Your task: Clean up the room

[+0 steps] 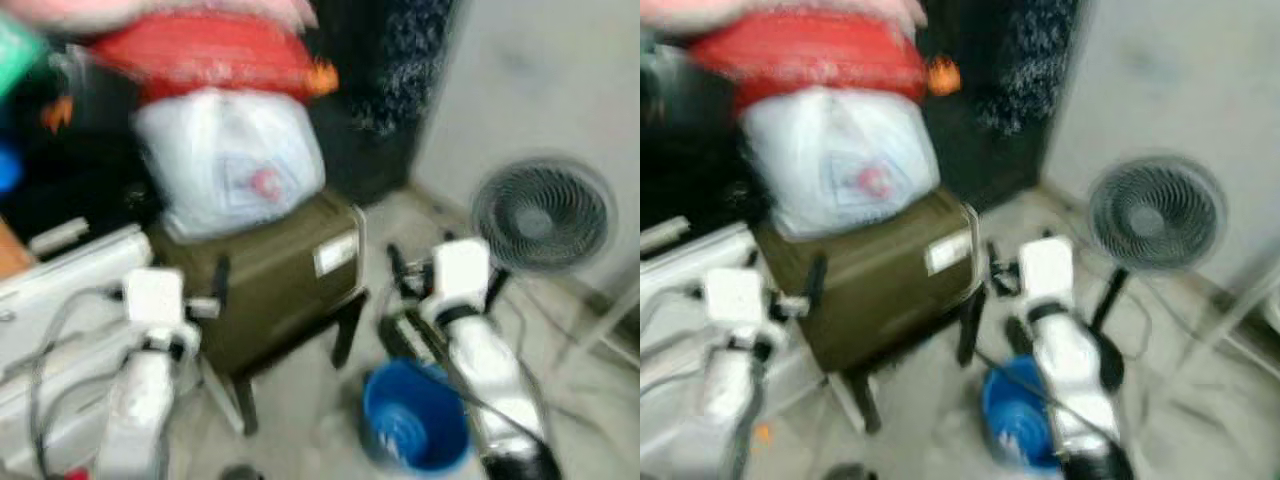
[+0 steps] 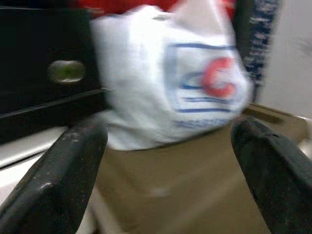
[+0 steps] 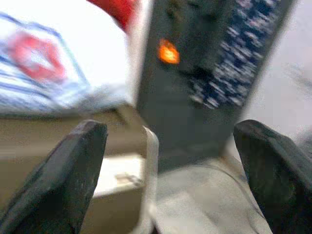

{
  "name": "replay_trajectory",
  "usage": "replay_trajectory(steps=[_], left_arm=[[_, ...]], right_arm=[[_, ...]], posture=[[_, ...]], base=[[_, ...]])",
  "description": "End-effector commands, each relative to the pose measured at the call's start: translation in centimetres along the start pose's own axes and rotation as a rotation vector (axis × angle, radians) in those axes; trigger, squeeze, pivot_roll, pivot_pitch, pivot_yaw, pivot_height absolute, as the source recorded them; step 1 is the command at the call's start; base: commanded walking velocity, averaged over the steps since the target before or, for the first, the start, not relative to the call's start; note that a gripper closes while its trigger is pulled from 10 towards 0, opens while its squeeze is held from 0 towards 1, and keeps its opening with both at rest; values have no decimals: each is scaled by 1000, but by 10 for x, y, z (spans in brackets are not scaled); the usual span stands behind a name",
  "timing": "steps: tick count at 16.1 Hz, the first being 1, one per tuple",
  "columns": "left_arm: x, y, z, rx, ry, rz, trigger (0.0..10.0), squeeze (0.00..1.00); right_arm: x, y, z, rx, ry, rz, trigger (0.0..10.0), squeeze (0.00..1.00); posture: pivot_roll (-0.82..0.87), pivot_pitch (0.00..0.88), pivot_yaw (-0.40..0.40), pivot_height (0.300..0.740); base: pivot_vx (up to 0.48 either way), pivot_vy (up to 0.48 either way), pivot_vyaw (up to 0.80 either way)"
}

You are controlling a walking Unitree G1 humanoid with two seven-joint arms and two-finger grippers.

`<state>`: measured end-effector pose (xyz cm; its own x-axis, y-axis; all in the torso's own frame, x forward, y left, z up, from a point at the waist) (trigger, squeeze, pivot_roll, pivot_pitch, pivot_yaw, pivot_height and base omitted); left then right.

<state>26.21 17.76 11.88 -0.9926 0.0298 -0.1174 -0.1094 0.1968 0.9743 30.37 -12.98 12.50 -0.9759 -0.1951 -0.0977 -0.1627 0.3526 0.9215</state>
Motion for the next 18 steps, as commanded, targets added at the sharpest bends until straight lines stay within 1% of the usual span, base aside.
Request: replay_trajectory(steps=[1,4,7,8,10,13,15,17,18], left_arm=[[-1,0,-6,8,-18,1,10000,0],[0,1,-8,1,-11,-7,10000,0],[5,-5,-5,-4,16,17,10000,0],[4,-3,-7,-2,1,1,10000,0],[1,0,-6,1,1,-10,10000,0],[-5,2,-6,-25,15,-18,10000,0],[-1,-1,-2,-33,42,17,10000,0],[3,-5,2,-23,57,46,10000,0],[4,-3,4,-24,71,41,10000,0]], right_arm=[[1,1,-10,17,-23,-3,10000,0],[1,0,-14,20,-35,-1,10000,0],[7,-5,-15,18,-50,20,10000,0],[7,-6,-15,9,-59,24,10000,0],[4,-3,-12,-1,-61,15,10000,0],[1,0,-14,-4,-61,7,10000,0],[3,-2,-18,-5,-65,14,10000,0],[6,-7,-18,-5,-66,33,10000,0],[6,-7,-17,-12,-65,35,10000,0]], posture=[[-16,0,-41,740],[-24,0,-43,740],[-28,0,-36,740],[-23,0,-39,740],[-35,0,-34,740],[-33,0,-28,740],[-36,0,-21,740],[-27,0,-20,740],[-28,0,-18,740]], base=[[0,0,800],[0,0,800],[0,0,800],[0,0,800],[0,0,800],[0,0,800],[0,0,800],[0,0,800],[0,0,800]])
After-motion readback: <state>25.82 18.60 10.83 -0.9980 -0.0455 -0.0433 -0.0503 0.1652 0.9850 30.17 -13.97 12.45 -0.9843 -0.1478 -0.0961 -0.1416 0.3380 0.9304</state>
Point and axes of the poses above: a point about 5 cm out from each wrist's last joint towards the gripper, its own x axis pointing back from the gripper into the wrist, its own y axis along the axis of the wrist's last joint, z = x × y, the point moved 2 cm from there along -x, pointing out of the wrist towards the gripper, and after that the axes turned 15 degrees about x, right-handed, at the moved point
